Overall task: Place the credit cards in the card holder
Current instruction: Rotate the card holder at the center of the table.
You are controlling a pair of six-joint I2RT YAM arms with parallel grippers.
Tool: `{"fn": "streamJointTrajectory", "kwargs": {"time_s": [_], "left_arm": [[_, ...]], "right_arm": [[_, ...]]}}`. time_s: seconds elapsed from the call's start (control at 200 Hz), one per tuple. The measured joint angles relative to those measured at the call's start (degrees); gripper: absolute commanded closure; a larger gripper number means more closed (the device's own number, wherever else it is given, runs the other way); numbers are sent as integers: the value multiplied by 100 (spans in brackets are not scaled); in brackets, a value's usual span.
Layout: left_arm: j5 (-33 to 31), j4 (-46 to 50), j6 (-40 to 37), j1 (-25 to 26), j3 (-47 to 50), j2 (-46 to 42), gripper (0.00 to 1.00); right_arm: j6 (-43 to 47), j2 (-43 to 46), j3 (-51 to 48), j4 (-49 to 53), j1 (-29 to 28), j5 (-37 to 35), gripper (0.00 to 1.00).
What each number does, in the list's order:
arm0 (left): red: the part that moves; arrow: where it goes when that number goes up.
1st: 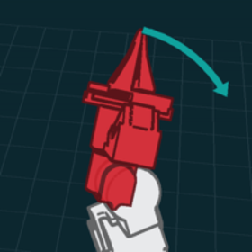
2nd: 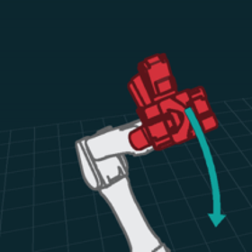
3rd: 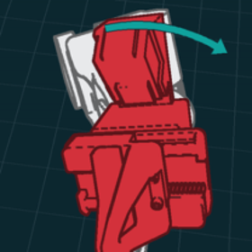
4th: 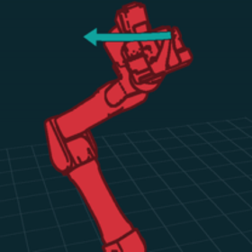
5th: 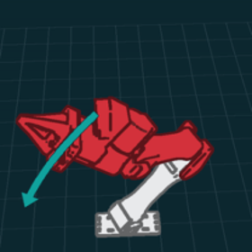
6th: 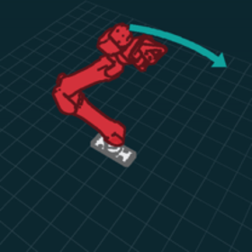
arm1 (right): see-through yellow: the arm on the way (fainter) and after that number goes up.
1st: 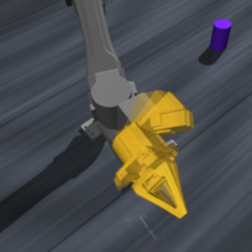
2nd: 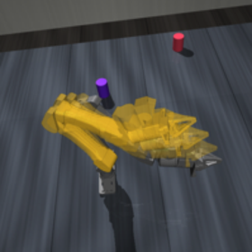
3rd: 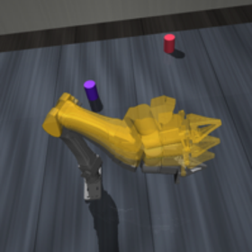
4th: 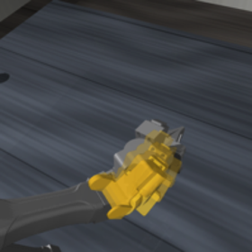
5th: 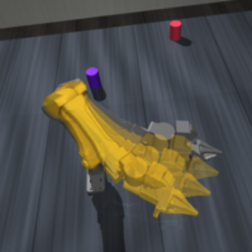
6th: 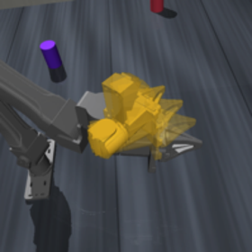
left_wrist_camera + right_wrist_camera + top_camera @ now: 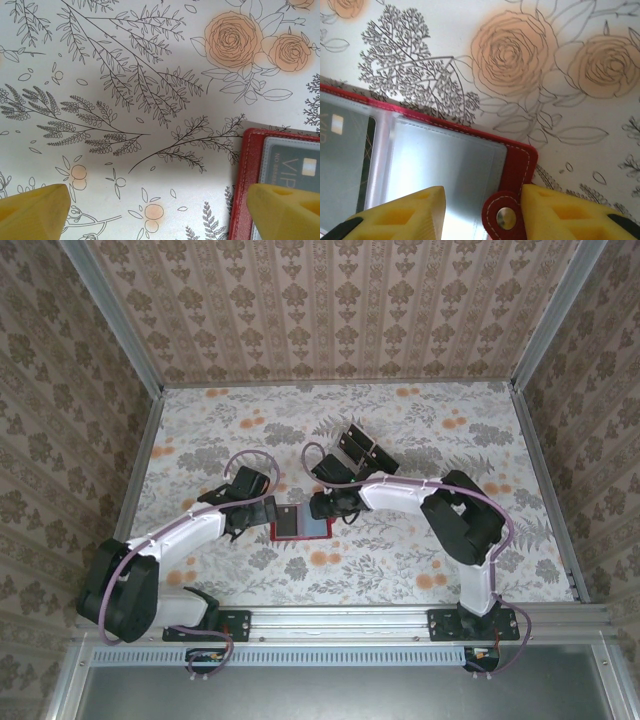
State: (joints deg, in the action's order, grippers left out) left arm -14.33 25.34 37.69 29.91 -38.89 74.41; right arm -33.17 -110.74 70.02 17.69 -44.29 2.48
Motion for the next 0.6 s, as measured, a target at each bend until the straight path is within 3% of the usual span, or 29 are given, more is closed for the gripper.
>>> {"fn": "streamJointTrajectory", "kwargs": {"time_s": [0.32,0.595], "left_arm": [[59,-2,0,39,0,-2,0],[125,-42,0,109,0,-2,0]], "right_arm": [[-151,586,-385,-79,-103,-42,53],[-151,710,162,37,-328,-4,50]]}}
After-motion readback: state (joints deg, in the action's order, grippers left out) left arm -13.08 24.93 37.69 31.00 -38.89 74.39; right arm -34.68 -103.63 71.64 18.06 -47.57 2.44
